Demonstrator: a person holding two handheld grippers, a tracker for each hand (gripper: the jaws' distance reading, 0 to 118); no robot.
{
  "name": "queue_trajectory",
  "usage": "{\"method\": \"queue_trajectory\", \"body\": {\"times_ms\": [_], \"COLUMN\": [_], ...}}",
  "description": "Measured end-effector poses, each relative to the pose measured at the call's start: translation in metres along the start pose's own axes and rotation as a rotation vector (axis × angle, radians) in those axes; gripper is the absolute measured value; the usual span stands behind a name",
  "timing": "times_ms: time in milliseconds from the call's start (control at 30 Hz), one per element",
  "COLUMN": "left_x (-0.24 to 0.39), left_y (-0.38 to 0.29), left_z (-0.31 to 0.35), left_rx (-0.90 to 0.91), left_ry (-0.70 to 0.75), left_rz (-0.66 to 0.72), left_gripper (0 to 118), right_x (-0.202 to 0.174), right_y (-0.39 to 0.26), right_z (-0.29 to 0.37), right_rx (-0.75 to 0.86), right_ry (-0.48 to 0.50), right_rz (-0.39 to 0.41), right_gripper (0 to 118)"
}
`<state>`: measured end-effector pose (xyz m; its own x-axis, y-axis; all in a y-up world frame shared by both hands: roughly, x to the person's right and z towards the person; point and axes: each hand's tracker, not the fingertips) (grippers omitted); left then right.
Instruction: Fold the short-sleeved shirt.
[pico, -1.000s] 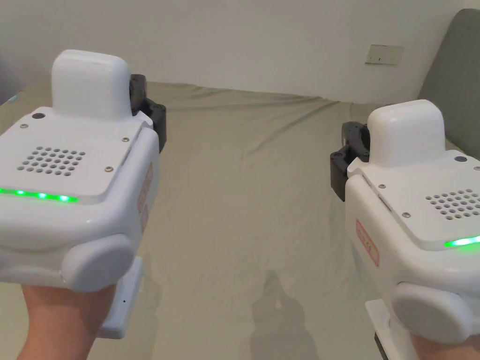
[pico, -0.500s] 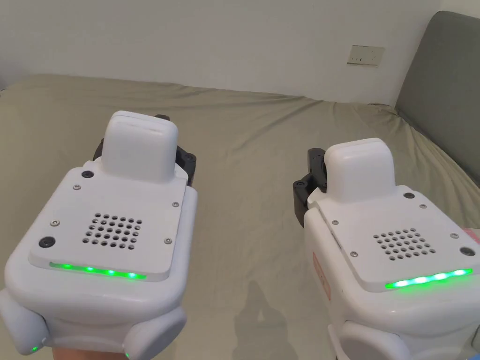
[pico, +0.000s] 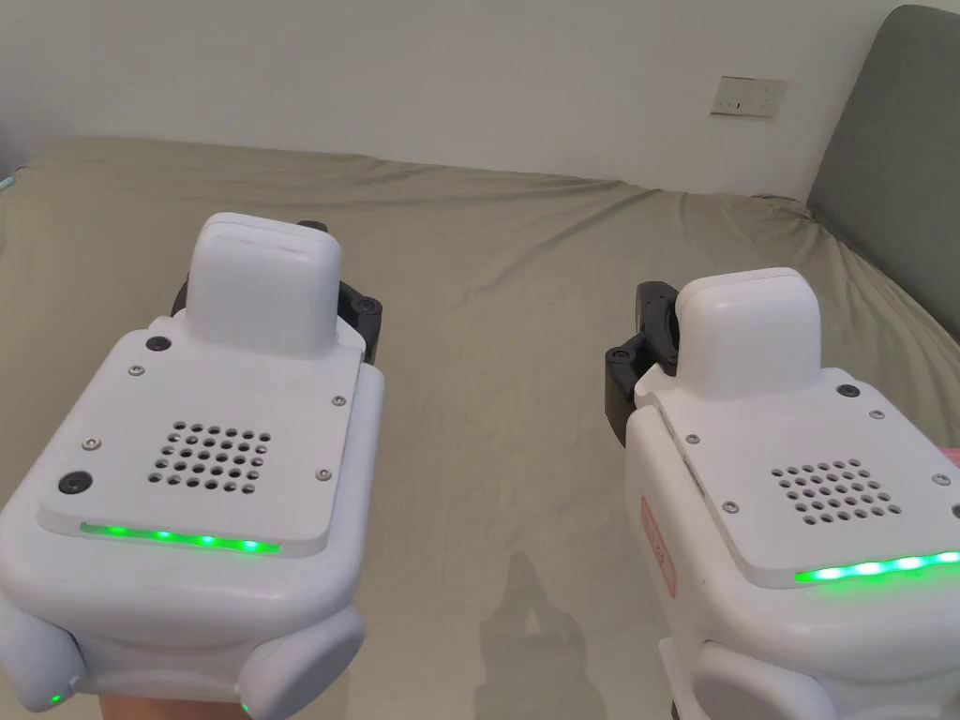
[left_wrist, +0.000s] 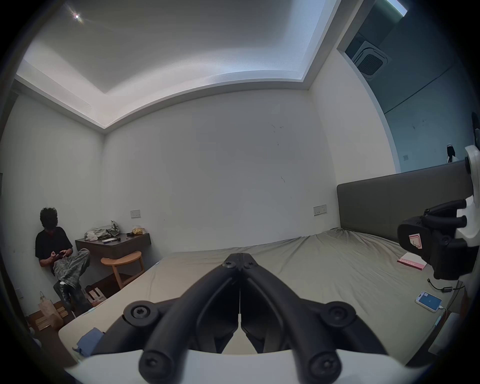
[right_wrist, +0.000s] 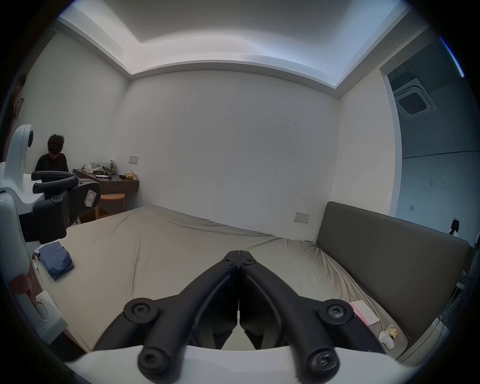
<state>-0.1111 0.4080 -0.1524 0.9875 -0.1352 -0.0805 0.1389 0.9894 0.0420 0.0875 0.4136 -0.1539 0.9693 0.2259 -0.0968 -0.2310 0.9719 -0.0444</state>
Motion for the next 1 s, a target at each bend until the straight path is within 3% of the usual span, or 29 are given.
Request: {"method": "queue_trajectory", "body": {"times_ms": [633,667,700,767,800,867,900,933,1000], "left_x": [0.004,0.003,0.004,0.004,0.003,0.001,-0.001,-0.002,-0.002], "left_y": [-0.001,-0.001,-0.002,-0.004,-0.004,-0.005,-0.006,-0.007,-0.008], "left_z": [0.000,0.000,0.001,0.000,0.000,-0.003,-0.004,-0.004,-0.005], "left_rx": [-0.011,-0.012,-0.013,-0.014,-0.016,-0.042,-0.046,-0.045,-0.047], "left_ry": [-0.014,-0.014,-0.014,-0.012,-0.012,-0.027,-0.039,-0.037,-0.019], "left_rz": [0.007,0.006,0.004,-0.003,-0.008,-0.010,-0.002,0.000,-0.007], "left_gripper": [0,0,3,55,81,92,92,103,113], "right_x": [0.006,0.007,0.008,0.010,0.011,0.016,0.015,0.015,0.012], "right_y": [0.000,0.000,-0.001,-0.002,-0.003,-0.004,-0.005,-0.005,-0.003], "right_z": [0.002,0.002,0.001,0.000,-0.001,-0.002,0.001,0.002,0.002], "right_rx": [0.016,0.014,0.008,0.008,0.007,0.005,0.033,0.045,0.040], "right_ry": [-0.018,-0.020,-0.018,-0.016,-0.012,-0.002,-0.009,-0.017,-0.024], "right_rz": [-0.032,-0.034,-0.036,-0.046,-0.048,-0.047,-0.038,-0.023,0.011], "right_gripper": [1,3,13,80,105,116,116,117,117]}}
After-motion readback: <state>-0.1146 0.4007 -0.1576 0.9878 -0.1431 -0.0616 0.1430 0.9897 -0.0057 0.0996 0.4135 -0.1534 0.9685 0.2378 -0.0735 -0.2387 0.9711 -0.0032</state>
